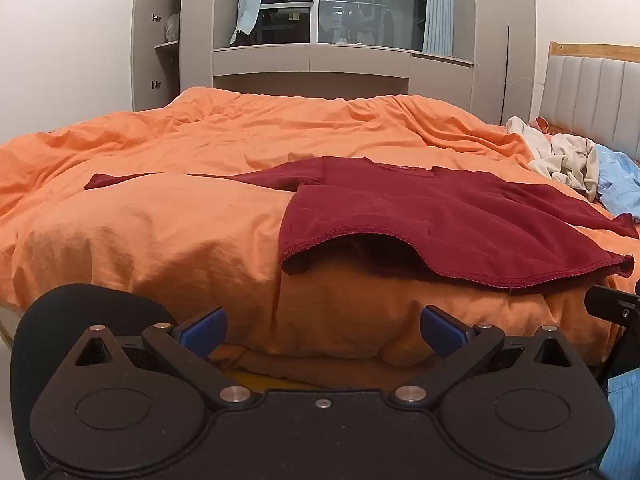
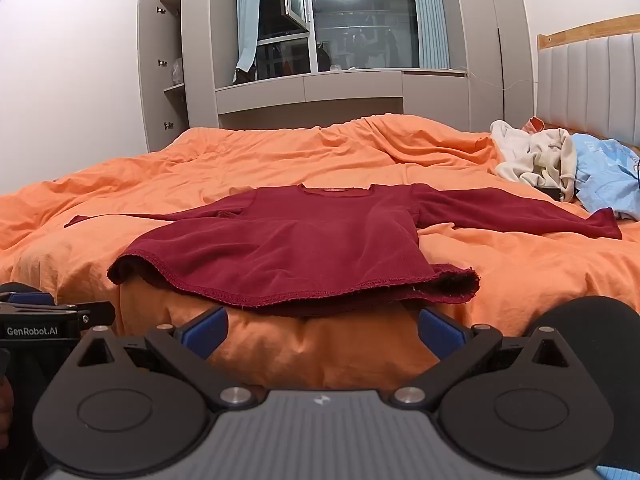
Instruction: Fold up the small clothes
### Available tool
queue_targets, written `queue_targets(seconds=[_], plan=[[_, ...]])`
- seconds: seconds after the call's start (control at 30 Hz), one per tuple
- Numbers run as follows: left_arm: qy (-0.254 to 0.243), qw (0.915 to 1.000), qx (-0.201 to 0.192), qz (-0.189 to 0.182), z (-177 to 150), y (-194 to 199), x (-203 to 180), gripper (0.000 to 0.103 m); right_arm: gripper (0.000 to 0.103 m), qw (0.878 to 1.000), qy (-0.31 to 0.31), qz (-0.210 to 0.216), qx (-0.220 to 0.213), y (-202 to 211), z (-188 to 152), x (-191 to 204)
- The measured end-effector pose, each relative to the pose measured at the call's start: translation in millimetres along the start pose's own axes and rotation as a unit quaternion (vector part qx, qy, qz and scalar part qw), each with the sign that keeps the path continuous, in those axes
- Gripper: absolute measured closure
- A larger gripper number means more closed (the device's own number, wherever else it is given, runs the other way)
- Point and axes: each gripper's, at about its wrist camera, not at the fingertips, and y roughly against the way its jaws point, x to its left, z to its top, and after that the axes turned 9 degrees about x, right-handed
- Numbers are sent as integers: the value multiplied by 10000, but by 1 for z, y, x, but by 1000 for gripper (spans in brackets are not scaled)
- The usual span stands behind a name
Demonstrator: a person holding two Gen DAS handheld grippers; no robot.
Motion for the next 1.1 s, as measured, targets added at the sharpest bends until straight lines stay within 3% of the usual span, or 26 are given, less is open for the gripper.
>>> queue_targets(seconds=[1.1], plan=[[43,10000,29,-36,-1,-1,2,0,0,10000,-10,7,12,-1,0,-1]])
